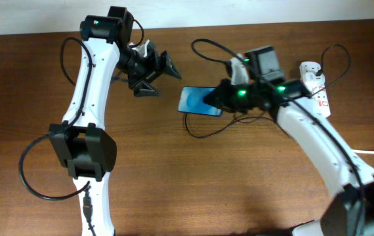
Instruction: Plug charger to phone and switch on socket
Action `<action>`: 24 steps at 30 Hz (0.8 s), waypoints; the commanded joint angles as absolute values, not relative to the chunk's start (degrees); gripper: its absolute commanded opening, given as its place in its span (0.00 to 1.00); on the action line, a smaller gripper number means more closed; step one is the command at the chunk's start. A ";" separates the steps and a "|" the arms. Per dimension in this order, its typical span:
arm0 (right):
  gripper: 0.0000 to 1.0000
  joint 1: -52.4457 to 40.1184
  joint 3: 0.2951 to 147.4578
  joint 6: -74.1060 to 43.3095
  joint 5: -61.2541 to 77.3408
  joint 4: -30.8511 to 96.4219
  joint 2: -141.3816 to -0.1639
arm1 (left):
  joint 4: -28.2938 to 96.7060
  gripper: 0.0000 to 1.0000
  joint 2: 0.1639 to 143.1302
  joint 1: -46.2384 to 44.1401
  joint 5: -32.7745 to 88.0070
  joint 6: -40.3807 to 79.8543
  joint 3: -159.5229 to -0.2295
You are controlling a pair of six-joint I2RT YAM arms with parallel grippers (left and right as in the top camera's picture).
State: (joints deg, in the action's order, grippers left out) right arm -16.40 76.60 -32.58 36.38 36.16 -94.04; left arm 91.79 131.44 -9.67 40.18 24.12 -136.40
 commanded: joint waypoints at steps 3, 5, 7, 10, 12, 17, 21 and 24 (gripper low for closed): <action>0.04 -6.17 77.17 -18.68 44.88 48.73 -82.43 | 91.83 0.78 129.01 -9.30 40.69 -3.16 -137.10; 0.04 -4.84 77.17 -17.34 44.99 52.25 -80.51 | 92.73 0.80 125.38 -9.21 40.49 -8.86 -137.10; 0.04 -4.75 77.14 -16.58 46.39 54.37 -80.16 | 96.01 0.81 120.33 -8.03 35.46 -11.07 -137.10; 0.04 -4.73 77.17 -14.09 51.44 55.13 -80.14 | 96.75 0.87 113.91 -8.23 34.33 -12.12 -136.75; 0.04 -3.14 77.14 -6.98 55.99 60.27 -79.37 | 96.75 0.96 109.38 -9.37 34.72 -13.50 -131.90; 0.04 4.58 70.74 9.63 72.27 63.70 -78.17 | 92.82 0.96 105.30 -7.27 54.87 -28.38 -109.08; 0.04 4.43 62.67 -2.50 79.42 45.80 -82.08 | 80.47 0.96 105.30 -6.44 70.52 -28.82 -96.92; 0.04 0.75 62.67 -18.39 76.64 30.02 -84.07 | 74.48 0.93 105.36 -6.44 79.15 -28.80 -90.06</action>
State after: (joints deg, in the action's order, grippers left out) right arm 2.90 62.00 -8.97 74.74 33.17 -83.77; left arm 76.66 106.21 -6.61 69.45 -27.57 -93.67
